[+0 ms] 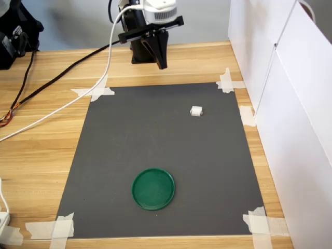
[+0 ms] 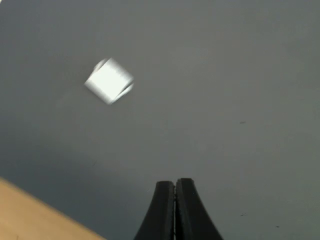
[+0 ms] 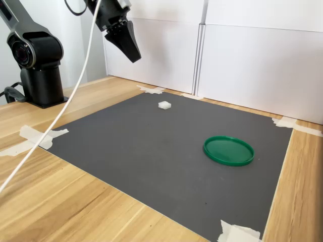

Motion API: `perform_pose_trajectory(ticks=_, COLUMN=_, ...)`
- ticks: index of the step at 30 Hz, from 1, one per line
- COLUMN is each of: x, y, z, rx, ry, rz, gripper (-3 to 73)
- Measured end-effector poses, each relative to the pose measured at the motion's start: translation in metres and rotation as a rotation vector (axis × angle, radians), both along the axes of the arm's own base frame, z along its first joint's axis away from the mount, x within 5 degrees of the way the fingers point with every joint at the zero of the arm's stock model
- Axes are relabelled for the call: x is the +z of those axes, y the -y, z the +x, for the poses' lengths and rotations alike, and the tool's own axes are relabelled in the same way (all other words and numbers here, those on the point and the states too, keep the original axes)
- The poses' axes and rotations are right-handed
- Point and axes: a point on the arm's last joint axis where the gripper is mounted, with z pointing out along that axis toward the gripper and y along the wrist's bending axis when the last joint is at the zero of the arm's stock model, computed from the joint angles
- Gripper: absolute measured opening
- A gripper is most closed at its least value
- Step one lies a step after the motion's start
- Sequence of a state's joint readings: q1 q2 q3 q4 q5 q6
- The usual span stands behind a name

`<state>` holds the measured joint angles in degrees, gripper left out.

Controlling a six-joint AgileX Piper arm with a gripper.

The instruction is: Grasp a white terminal and put it in the green lid.

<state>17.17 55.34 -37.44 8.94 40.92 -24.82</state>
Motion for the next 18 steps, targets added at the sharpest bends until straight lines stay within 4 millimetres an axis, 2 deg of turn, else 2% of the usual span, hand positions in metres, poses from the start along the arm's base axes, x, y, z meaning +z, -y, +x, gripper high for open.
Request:
perform_pose_trajectory(ticks=5, x=0.003, y=-0.020, z=0.008, rx=0.114, ry=-0.035, rz=-0.032, gripper=-2.2)
perform_pose_trajectory(ticks=11, x=0.017, y=-0.047, z=0.017, rx=0.238, ry=-0.050, rz=-0.058, gripper=-2.2)
perform_pose_trajectory(ticks=18, x=0.024, y=-0.056, z=0.026, rx=0.428, ry=-0.084, rz=-0.178, gripper=-2.1)
